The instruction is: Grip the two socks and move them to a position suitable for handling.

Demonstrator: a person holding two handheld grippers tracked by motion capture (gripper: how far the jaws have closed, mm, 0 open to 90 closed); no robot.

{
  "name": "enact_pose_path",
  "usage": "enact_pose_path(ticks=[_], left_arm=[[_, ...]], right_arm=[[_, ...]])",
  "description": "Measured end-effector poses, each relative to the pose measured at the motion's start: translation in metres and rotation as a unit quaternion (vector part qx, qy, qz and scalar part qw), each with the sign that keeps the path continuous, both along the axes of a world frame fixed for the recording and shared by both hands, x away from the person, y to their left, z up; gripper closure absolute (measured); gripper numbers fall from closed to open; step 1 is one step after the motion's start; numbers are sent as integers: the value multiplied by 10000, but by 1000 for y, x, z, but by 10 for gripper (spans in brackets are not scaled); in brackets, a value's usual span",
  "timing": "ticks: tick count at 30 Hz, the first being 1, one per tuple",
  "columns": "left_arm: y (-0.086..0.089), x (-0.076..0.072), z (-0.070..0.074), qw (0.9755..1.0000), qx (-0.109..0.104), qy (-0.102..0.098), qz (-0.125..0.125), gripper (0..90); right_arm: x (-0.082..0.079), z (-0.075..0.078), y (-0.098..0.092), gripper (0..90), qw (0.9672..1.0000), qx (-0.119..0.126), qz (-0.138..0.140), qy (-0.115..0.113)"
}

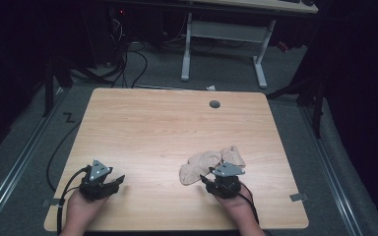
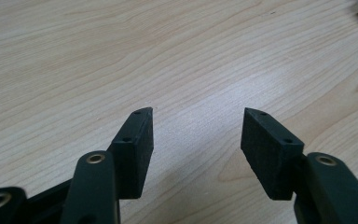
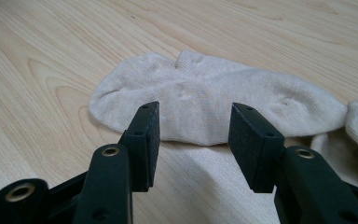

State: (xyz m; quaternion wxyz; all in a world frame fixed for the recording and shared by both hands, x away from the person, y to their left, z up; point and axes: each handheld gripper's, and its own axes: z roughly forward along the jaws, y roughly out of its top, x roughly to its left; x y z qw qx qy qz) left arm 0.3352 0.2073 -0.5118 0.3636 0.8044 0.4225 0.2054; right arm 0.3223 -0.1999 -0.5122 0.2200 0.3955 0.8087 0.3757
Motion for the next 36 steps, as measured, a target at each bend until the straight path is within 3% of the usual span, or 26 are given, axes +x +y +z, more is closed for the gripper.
enact_pose_path(ticks=[8,17,25,36], left_arm=[[-7,1,0,9999,31,-15,-166,452],[-6,2,-1,9998,57,40,-171,443],[-9,2,-1,9997,86,17,-224,440],[-14,-1,1,9994,29,-70,-347,441]], right_arm=[[-3,1,-6,542,9999,-60,-73,-73],[-1,0,-6,564,9998,-121,-113,-107],[0,1,1,568,9998,-150,57,-125],[8,15,32,546,9993,135,271,-204]])
